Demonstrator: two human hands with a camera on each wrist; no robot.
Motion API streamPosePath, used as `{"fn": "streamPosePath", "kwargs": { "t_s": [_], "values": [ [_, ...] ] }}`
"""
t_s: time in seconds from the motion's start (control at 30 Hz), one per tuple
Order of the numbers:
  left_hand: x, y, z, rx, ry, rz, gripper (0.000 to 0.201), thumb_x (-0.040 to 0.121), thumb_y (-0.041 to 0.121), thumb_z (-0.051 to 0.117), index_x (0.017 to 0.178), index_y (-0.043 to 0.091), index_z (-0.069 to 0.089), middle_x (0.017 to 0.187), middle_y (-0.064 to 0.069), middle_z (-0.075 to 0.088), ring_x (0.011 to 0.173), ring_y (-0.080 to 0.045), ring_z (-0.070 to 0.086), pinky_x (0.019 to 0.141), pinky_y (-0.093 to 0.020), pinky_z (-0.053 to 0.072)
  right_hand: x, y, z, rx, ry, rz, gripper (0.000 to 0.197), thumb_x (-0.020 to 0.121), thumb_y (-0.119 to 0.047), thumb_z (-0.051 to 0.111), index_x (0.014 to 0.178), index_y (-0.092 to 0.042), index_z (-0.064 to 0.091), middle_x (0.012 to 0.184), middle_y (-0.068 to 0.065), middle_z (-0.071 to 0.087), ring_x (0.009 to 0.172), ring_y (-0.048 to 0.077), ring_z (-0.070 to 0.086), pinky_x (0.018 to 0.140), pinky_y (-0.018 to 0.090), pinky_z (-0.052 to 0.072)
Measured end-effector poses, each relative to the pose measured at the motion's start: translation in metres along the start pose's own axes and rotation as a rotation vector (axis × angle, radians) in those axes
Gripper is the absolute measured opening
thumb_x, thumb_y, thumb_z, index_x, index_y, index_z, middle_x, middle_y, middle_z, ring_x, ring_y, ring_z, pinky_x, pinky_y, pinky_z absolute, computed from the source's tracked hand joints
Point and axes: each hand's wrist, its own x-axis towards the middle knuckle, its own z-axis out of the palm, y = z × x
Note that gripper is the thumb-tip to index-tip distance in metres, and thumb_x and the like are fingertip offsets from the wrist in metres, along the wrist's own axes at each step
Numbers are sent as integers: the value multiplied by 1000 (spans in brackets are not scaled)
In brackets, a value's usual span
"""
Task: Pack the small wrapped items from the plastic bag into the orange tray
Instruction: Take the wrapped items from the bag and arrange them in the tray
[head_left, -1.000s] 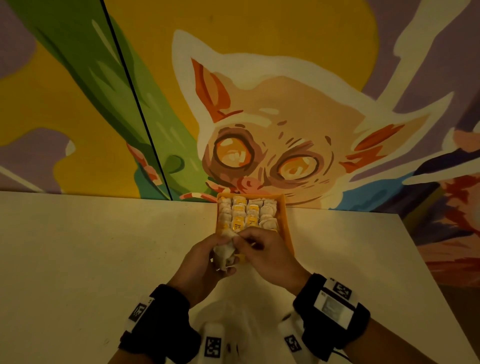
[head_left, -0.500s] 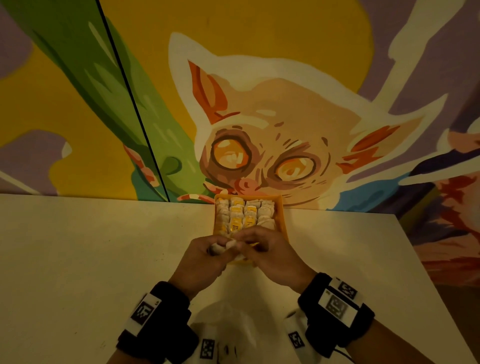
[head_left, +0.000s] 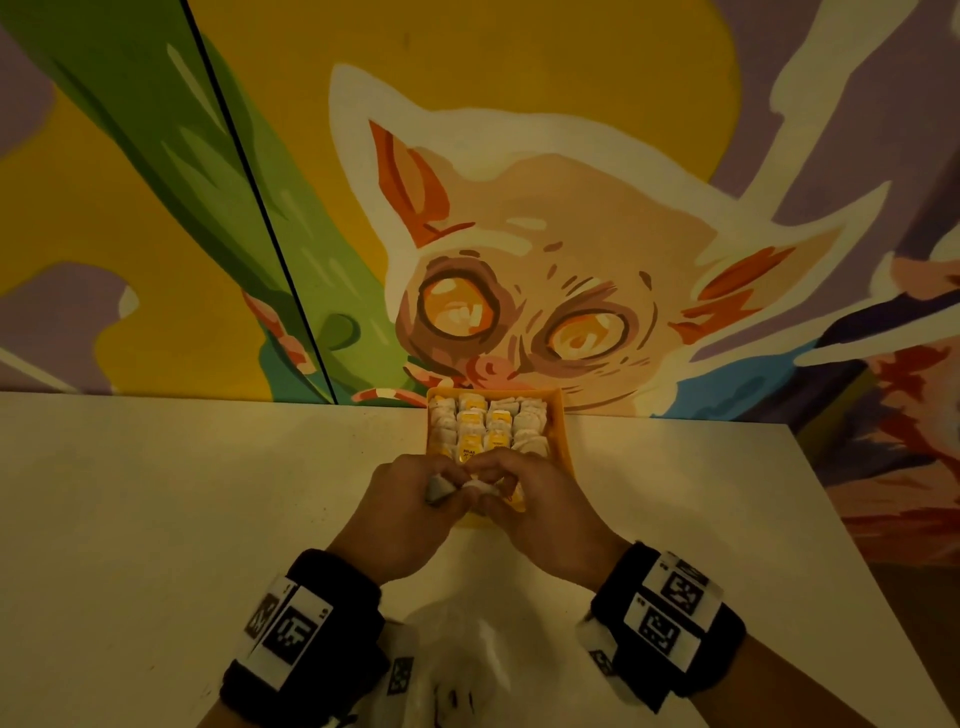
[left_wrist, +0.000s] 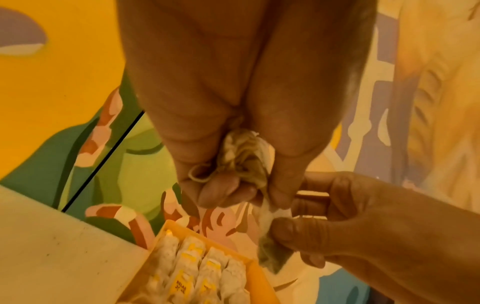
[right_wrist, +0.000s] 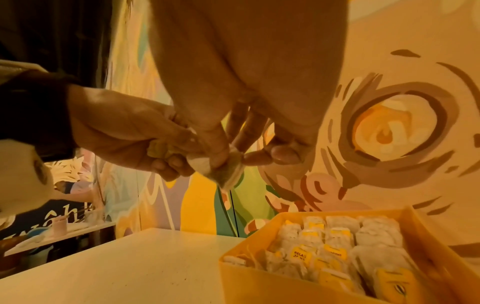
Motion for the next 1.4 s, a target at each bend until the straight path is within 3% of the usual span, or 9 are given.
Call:
{"fn": "streamPosePath", "kwargs": {
  "t_s": [0.1, 0.3, 0.43, 0.5, 0.6, 0.73, 0.9, 1.07, 1.4],
  "values": [
    [-1, -3, 0, -152, 49, -61, 6, 81, 30, 76, 79, 28, 71, 69, 9, 66, 59, 3, 57, 52, -10, 41, 0, -1, -3, 119, 72, 51, 22, 88, -18, 68, 108, -26, 67, 94, -18, 65, 83, -12, 53, 70, 5, 39],
    [-5, -5, 6, -366, -141, -17, 7, 81, 25, 76, 80, 19, 73, 67, -1, 64, 59, -9, 54, 58, -20, 45, 1, -2, -3, 556, 126, 219, 12, 84, -8, 72, 89, -19, 69, 87, -6, 71, 86, 11, 67, 76, 19, 52],
    [-3, -10, 15, -348, -153, -37, 32, 83, 38, 72, 83, 6, 70, 69, -14, 60, 60, -15, 52, 63, -35, 46, -5, -3, -5, 688, 104, 276, 12, 85, -6, 70, 94, -13, 68, 86, -5, 72, 72, -4, 64, 61, 11, 46],
    [-3, -11, 17, -297, -158, -45, 36, 78, 48, 69, 85, 13, 72, 74, -9, 66, 66, -19, 59, 69, -40, 51, -7, 0, -8, 625, 70, 257, 18, 84, -13, 73, 101, -13, 69, 93, -3, 73, 78, -1, 66, 67, 13, 49],
    [-3, -13, 21, -223, -149, -53, 12, 84, 35, 72, 85, 24, 73, 74, 3, 67, 64, -8, 58, 67, -33, 51, -5, 5, -16, 439, 22, 214, 17, 83, -21, 74, 100, -17, 73, 93, -6, 73, 88, 7, 67, 77, 18, 53],
    [-3, -13, 24, -227, -124, -123, 7, 83, 32, 72, 84, 26, 74, 80, 4, 72, 74, -13, 66, 72, -33, 55, 3, 16, -31, 182, -26, 192, 12, 84, -27, 74, 93, -19, 74, 82, -13, 69, 73, -2, 62, 68, 14, 47],
    [-3, -17, 23, -324, -30, -236, 10, 86, 17, 69, 79, 21, 75, 53, 14, 60, 49, -2, 53, 53, -20, 42, 17, 43, -51, -149, -32, 230, 10, 87, -27, 68, 97, -24, 72, 83, -22, 61, 71, -1, 54, 61, 6, 37],
    [-2, -16, 23, -367, -29, -252, 12, 87, 13, 68, 78, 17, 74, 48, 14, 56, 45, 0, 48, 52, -20, 41, 34, 65, -48, -466, -190, 285, 16, 89, -36, 61, 103, -31, 67, 108, -8, 67, 98, 16, 61, 86, 34, 46],
    [2, -17, 20, -352, -28, -271, 13, 87, 14, 68, 78, 22, 73, 51, 15, 60, 47, 0, 52, 51, -19, 43, 65, 68, -28, -915, -491, 217, 14, 86, -33, 57, 95, -29, 67, 108, -2, 64, 109, 23, 54, 103, 46, 29]
  ]
}}
